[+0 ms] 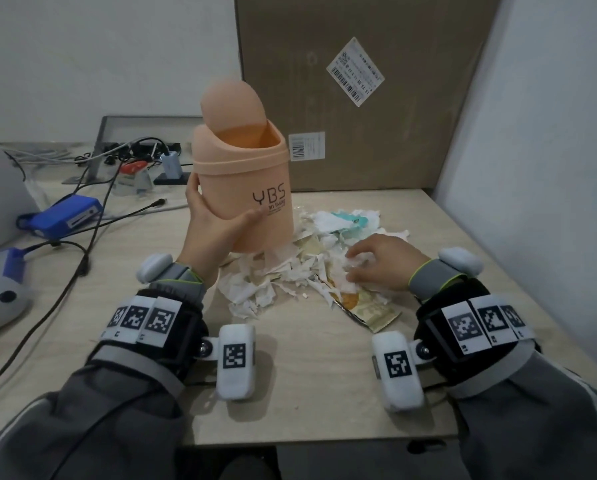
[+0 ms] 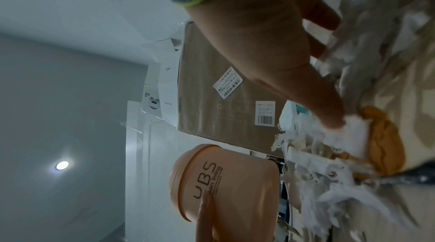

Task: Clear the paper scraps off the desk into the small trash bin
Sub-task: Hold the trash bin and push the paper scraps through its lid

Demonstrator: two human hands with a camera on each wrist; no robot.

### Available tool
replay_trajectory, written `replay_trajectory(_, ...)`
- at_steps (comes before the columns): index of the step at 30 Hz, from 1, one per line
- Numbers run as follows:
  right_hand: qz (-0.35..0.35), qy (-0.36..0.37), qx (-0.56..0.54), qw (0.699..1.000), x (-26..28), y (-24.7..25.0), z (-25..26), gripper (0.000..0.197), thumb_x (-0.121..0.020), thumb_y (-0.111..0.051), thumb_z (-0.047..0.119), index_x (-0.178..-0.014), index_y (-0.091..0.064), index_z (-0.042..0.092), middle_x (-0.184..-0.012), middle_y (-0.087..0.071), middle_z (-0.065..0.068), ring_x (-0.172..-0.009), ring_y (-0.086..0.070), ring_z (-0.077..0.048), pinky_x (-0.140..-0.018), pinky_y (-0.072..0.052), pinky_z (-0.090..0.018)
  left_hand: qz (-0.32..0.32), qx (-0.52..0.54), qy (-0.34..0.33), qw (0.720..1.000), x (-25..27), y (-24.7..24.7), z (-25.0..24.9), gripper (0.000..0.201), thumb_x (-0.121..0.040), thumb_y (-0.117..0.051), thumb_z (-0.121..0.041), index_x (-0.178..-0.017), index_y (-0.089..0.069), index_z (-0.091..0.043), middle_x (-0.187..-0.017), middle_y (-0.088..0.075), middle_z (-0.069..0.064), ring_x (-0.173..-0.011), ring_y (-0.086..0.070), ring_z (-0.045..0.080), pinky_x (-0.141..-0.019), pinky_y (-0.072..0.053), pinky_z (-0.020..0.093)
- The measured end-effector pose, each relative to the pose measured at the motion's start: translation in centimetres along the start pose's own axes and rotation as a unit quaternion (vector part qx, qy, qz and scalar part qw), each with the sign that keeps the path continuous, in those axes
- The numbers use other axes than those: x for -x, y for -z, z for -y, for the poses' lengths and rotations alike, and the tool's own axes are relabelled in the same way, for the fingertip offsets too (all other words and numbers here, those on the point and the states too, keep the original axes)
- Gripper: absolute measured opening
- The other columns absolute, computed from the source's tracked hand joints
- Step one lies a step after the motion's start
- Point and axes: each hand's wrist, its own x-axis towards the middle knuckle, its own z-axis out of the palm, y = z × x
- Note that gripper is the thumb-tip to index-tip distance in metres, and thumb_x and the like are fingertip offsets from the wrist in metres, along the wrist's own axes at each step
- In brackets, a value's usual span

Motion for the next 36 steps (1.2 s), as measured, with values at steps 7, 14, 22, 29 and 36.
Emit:
replay_trajectory(7,-0.127,0.007,-0.041,0.991,-0.9,-0.3,-0.9,0.023,-0.082,-0.058,-0.001,-0.095,-0.067,0.016,-0.108,-0.067,-0.006,-0.097,-0.061,-0.025,-0.088,-0.050,-0.035,0.011,-0.012,-0.006,1.000,0.1,-0.1,0.1,0.117,-0.067,-0.087,-0.020,-0.150,-0.006,-0.030,-0.134,-0.046,-0.004,-0.115,-0.052,0.006,-0.082,-0.052,0.027)
replay_trajectory(14,-0.294,0.018,-0.253,0.922,-1.3,0.1,-0.9,0.026,-0.085,-0.059,0.004,-0.108,-0.061,0.015,-0.091,-0.071,-0.008,-0.085,-0.066,-0.021,-0.083,-0.054,-0.038,0.026,-0.024,-0.009,0.999,0.4,-0.4,-0.3,0.124,-0.058,-0.089,-0.030,-0.150,-0.006,-0.032,-0.136,-0.045,-0.004,-0.117,-0.052,0.008,-0.086,-0.053,0.034)
replay_trajectory(22,-0.283,0.015,-0.292,0.913,-1.1,0.3,-1.3,0.034,-0.091,-0.041,0.002,-0.093,-0.070,0.020,-0.107,-0.069,-0.004,-0.081,-0.071,-0.024,-0.072,-0.058,-0.046,0.045,-0.031,-0.020,0.998,0.6,-1.3,-1.2,0.131,-0.050,-0.089,-0.039,-0.151,-0.004,-0.035,-0.137,-0.044,-0.004,-0.118,-0.052,0.007,-0.086,-0.053,0.034)
replay_trajectory(29,-0.067,0.014,-0.116,0.991,-0.1,0.2,0.2,0.023,-0.088,-0.049,0.014,-0.097,-0.071,0.010,-0.105,-0.069,-0.006,-0.070,-0.061,-0.013,-0.073,-0.052,-0.027,0.049,-0.035,-0.010,0.998,1.0,-1.2,-1.0,0.134,-0.046,-0.088,-0.043,-0.150,-0.004,-0.035,-0.137,-0.044,-0.002,-0.118,-0.053,0.012,-0.089,-0.054,0.041)
replay_trajectory(36,0.039,0.019,-0.012,0.999,0.1,-0.3,0.0,0.052,-0.072,-0.077,0.033,-0.119,-0.059,0.020,-0.114,-0.057,0.004,-0.102,-0.054,-0.013,-0.087,-0.045,-0.026,0.060,-0.039,-0.004,0.997,1.0,-1.4,-0.9,0.136,-0.044,-0.087,-0.045,-0.151,-0.003,-0.034,-0.134,-0.044,-0.006,-0.115,-0.052,0.006,-0.085,-0.053,0.034)
